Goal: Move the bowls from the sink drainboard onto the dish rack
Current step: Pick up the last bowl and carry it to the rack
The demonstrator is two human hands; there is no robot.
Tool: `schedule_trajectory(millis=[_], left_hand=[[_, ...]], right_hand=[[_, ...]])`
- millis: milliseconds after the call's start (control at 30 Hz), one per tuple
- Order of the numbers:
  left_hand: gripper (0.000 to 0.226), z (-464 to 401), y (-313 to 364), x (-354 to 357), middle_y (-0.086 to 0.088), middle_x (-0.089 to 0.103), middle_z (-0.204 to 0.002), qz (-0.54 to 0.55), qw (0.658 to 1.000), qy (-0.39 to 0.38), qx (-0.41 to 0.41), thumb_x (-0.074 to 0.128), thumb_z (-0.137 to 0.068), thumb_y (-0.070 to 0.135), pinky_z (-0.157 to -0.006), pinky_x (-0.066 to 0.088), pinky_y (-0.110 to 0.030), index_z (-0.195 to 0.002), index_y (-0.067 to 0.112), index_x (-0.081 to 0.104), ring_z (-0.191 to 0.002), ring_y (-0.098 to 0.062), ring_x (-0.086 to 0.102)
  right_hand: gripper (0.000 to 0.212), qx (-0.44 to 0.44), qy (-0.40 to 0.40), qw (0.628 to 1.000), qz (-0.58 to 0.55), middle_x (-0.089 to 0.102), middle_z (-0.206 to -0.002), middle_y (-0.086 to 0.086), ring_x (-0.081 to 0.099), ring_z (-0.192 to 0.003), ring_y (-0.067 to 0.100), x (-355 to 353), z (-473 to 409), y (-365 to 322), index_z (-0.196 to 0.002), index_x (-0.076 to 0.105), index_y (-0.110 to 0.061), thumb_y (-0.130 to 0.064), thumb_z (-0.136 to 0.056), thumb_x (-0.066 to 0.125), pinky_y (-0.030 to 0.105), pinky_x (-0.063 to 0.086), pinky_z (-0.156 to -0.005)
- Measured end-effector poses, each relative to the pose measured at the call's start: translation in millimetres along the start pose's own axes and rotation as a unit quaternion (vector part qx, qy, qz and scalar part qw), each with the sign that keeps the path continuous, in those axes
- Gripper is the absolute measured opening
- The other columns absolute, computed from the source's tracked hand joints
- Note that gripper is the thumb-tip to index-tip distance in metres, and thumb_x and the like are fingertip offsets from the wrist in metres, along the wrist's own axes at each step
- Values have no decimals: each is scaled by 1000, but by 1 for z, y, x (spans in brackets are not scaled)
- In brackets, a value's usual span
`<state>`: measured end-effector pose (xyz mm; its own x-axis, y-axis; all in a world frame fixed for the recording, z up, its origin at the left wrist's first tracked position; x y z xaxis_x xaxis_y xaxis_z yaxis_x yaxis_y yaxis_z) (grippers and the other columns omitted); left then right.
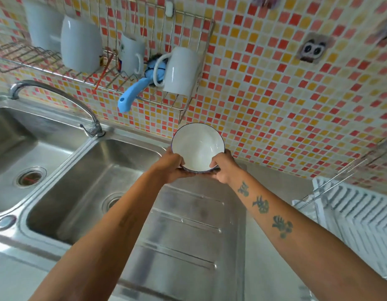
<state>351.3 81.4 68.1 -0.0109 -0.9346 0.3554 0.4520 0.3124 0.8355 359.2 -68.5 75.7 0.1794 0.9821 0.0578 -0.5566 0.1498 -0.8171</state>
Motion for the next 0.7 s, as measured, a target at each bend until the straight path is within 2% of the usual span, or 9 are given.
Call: schedule_trajectory(millis=[133, 200, 267, 333, 367, 400, 500, 600, 700], left_hand=[[70, 58, 26, 42, -6, 43, -124, -47, 996, -52, 56, 27, -82, -20, -87, 54, -56, -126, 32, 42, -105, -31, 49], [73, 88, 35, 63, -6, 44, -124, -61, 991, -81, 85, 28, -82, -21, -81, 58, -54, -124, 36, 44, -101, -29, 51], [70, 118, 43, 85, -9, 43, -133, -54, 988, -100, 107, 34, -83, -18, -79, 59, -54, -127, 36, 46, -106, -33, 53], [56, 149, 50, 107, -15, 40, -142, -1, 986, -114, 119, 44, -87, -2, -85, 55, -59, -133, 30, 46, -113, -38, 53], [43, 167, 55, 124, -16, 42, -143, 23, 984, -126, 126, 48, -90, 11, -87, 53, -61, -130, 27, 51, -114, -38, 55], [36, 184, 60, 138, -15, 48, -142, 40, 980, -144, 130, 48, -94, 27, -89, 51, -63, -129, 27, 55, -116, -38, 57], [58, 230, 70, 189, -7, 60, -138, 48, 959, -241, 141, 35, -90, 68, -98, 40, -71, -131, 34, 58, -123, -39, 57], [70, 268, 72, 232, -8, 62, -135, 59, 953, -262, 141, 34, -82, 79, -100, 39, -71, -129, 35, 60, -122, -42, 58], [78, 293, 62, 273, -12, 60, -137, 47, 939, -318, 125, 33, -78, 84, -101, 40, -68, -133, 34, 57, -123, -45, 56]], right_hand=[[40, -24, -19, 999, 19, 52, -112, 15, 54, -96, 36, -27, 57, -28, -122, 47, -11, 1, -83, 46, 47, 56, -67], [33, -62, 3, 998, 25, 56, -112, 14, 55, -97, 33, -46, 89, -45, -119, 52, -9, -7, -86, 53, 44, 55, -77], [38, -116, 27, 993, 10, 58, -111, 14, 56, -96, 32, -68, 124, -64, -126, 53, -8, -6, -88, 53, 39, 54, -70], [39, -169, 45, 985, -5, 58, -114, 15, 56, -99, 33, -93, 163, -83, -129, 52, -10, -3, -91, 45, 42, 55, -74], [40, -200, 51, 978, -14, 58, -113, 16, 55, -97, 32, -109, 187, -92, -128, 53, -10, -1, -92, 40, 45, 54, -79], [40, -229, 52, 972, -20, 58, -111, 15, 54, -95, 31, -117, 208, -100, -126, 55, -10, 1, -92, 36, 43, 54, -79], [39, -330, 53, 942, -28, 58, -101, 8, 55, -90, 28, -143, 278, -122, -114, 58, -14, 5, -90, 34, 26, 47, -59], [40, -433, 67, 899, -12, 58, -95, 3, 55, -80, 21, -173, 343, -135, -110, 60, -15, 6, -87, 35, 22, 39, -54], [38, -480, 80, 874, 1, 59, -98, 5, 55, -83, 22, -213, 385, -139, -108, 60, -16, 5, -88, 35, 23, 41, -57]])
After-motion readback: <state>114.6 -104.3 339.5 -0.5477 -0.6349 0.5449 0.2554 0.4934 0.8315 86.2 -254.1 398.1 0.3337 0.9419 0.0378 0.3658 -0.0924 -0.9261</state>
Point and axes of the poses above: each hand's wrist, its own z-axis away from the middle knuckle, its own x-axis out of the palm, y = z × x, the point moved 6 cm from there along -z, towards the middle knuckle
